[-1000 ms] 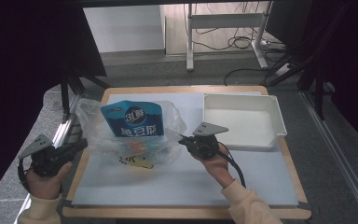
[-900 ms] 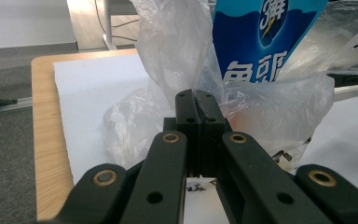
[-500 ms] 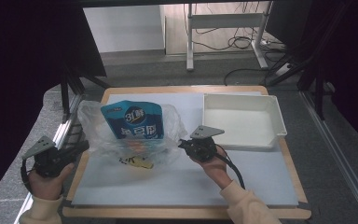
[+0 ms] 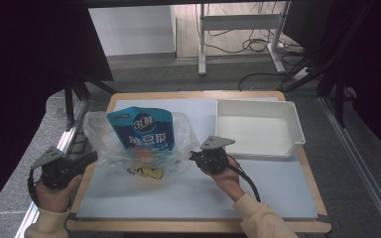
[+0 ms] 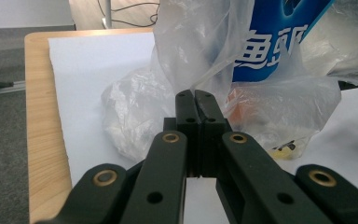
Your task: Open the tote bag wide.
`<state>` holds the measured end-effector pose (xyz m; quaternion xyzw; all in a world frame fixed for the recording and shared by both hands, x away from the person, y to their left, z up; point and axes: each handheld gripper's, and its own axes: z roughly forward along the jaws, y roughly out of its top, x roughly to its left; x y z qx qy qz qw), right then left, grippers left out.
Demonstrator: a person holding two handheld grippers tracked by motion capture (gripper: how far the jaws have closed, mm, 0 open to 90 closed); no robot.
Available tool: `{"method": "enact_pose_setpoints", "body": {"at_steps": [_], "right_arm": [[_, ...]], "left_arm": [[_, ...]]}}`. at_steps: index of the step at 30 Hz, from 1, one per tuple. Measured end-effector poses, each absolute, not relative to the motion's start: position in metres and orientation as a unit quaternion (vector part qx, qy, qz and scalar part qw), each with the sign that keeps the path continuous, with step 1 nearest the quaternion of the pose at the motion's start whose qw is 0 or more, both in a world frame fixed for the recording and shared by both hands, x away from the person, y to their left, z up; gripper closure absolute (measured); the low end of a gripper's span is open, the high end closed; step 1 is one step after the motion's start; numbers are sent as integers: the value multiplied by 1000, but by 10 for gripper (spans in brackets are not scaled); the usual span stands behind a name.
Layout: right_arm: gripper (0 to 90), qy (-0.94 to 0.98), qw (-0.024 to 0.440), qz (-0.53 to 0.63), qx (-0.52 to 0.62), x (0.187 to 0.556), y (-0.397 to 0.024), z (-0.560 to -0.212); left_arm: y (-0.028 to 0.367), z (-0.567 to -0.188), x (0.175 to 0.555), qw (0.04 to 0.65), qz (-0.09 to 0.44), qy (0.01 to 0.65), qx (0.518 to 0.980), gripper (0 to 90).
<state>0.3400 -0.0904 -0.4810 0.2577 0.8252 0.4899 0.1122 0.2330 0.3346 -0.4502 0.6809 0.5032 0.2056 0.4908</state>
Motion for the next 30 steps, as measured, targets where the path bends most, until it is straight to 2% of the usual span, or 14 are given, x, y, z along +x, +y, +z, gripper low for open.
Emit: {"method": "enact_pose_setpoints", "body": {"at_steps": [30], "right_arm": [[886,848,97,443,276,347,-88,-512]], "left_arm": [[335,-485,244,472,172,525,687,900]]}}
